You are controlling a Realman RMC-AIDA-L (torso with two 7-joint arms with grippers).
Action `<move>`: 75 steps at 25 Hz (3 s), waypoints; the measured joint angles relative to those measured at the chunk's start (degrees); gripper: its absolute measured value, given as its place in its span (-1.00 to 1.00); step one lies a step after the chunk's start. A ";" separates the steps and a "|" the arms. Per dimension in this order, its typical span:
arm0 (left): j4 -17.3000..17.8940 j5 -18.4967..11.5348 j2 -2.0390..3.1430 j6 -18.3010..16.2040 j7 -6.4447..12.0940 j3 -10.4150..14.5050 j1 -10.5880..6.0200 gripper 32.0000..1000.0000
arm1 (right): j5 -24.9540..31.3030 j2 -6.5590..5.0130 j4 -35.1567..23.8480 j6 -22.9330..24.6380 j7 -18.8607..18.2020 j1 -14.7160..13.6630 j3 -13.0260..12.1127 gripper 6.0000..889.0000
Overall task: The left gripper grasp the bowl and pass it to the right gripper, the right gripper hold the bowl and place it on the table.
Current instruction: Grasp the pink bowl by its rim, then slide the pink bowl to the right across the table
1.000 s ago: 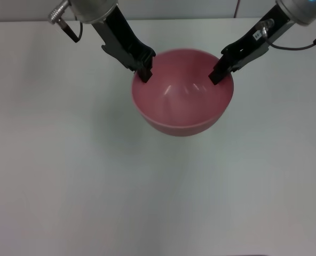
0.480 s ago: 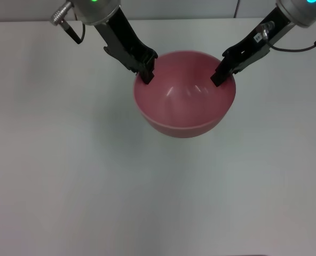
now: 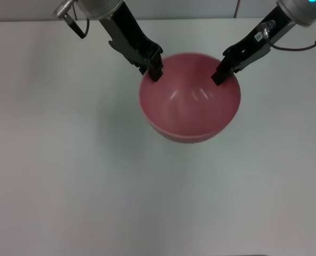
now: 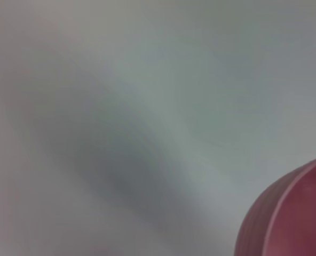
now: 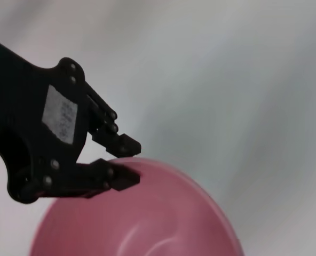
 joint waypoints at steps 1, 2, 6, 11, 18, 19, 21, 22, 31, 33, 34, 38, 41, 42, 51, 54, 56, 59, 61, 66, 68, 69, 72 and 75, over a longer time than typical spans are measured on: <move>0.16 -0.01 -0.08 -0.02 0.02 0.00 0.00 -0.65 | 0.01 0.00 0.00 0.00 0.00 0.00 0.00 -0.70; 0.24 -0.02 -0.15 -0.05 0.07 0.00 0.00 -0.65 | 0.01 0.00 0.00 0.00 0.00 0.00 0.00 -0.70; 0.24 -0.01 -0.29 -0.41 0.52 0.00 -0.01 -0.47 | 0.01 0.00 0.00 0.01 0.00 -0.01 0.00 -0.71; 0.25 0.16 -0.49 -0.68 0.70 0.00 -0.03 0.17 | 0.02 0.00 0.00 0.01 0.00 -0.01 0.00 -0.76; 0.24 -0.09 -0.41 -0.69 0.73 -0.22 -0.07 0.55 | 0.01 0.00 0.00 0.01 0.00 -0.19 0.00 -0.91; 0.24 -0.10 -0.39 -0.69 0.73 -0.28 -0.07 0.58 | 0.01 0.00 0.00 0.01 0.00 -0.19 0.00 -0.92; 0.24 -0.11 -0.37 -0.69 0.74 -0.27 -0.08 0.65 | 0.01 0.00 0.00 0.01 0.00 -0.18 0.00 -0.94; 0.24 -0.11 -0.38 -0.69 0.74 -0.22 -0.07 0.69 | 0.01 0.00 0.00 0.01 0.00 -0.17 0.00 -0.94; 0.37 -0.12 -0.43 -0.85 0.75 0.00 -0.07 0.74 | 0.01 0.00 0.00 0.01 0.00 -0.13 0.00 -0.94; 0.38 -0.12 -0.42 -0.89 0.72 -0.10 -0.08 0.74 | 0.01 0.00 0.00 0.01 0.00 -0.11 0.00 -0.94; 0.41 -0.12 -0.40 -0.97 0.70 -0.18 -0.07 0.75 | 0.01 0.00 0.00 0.01 0.00 -0.11 0.00 -0.94; 2.53 -0.19 -0.38 -2.46 0.01 -0.64 0.12 0.75 | 0.01 0.00 0.00 0.01 0.00 -0.15 0.00 -0.94; 4.22 -0.36 -0.43 -3.92 -0.52 -0.98 0.44 0.75 | 0.01 0.00 0.00 0.01 -0.02 -0.39 0.00 -0.94; 4.42 -0.41 -0.43 -4.46 -0.75 -1.12 0.49 0.75 | 0.01 0.00 0.00 0.01 -0.02 -0.43 0.00 -0.94; 9.57 -0.71 -1.49 -10.00 -2.55 -1.24 0.63 0.75 | 0.01 -0.10 0.00 -0.20 -0.08 -0.68 -0.09 -0.94; 11.86 -0.73 -2.19 -11.96 -3.01 -1.13 0.69 0.75 | 0.01 -0.10 0.29 -0.60 -0.14 -0.71 -0.10 -0.94; 13.21 -0.73 -2.45 -12.86 -3.19 -1.08 0.67 0.75 | 0.00 -0.09 0.64 -0.79 -0.19 -0.71 -0.15 -0.94; 16.23 -0.57 -2.70 -13.76 -3.57 -0.92 0.66 0.75 | -0.39 -0.09 0.77 -0.92 -0.22 -0.74 -0.18 -0.94; 17.91 -0.49 -2.67 -13.92 -3.75 -0.93 0.67 0.75 | -0.63 -0.09 0.81 -0.97 -0.24 -0.92 -0.18 -0.94; 21.54 -0.26 -1.34 -13.89 -4.72 -1.04 1.43 0.75 | -0.83 -0.09 1.21 -1.46 -0.43 -1.54 -0.18 -0.94; 22.74 -0.13 -0.80 -13.92 -4.97 -0.99 1.87 0.75 | -1.18 -0.15 2.01 -2.17 -0.47 -1.76 -0.22 -0.94; 23.14 0.03 -0.61 -13.95 -5.01 -1.02 2.03 0.75 | -1.41 -0.27 2.67 -2.67 -0.54 -1.92 -0.23 -0.94; 23.39 0.30 -0.11 -13.83 -5.05 -1.05 2.42 0.75 | -2.59 -0.52 4.30 -4.24 -0.88 -2.58 -0.29 -0.94; 23.40 0.33 0.12 -13.52 -5.06 -0.86 2.94 0.75 | -3.73 -0.54 4.71 -5.74 -1.14 -3.46 -0.29 -0.94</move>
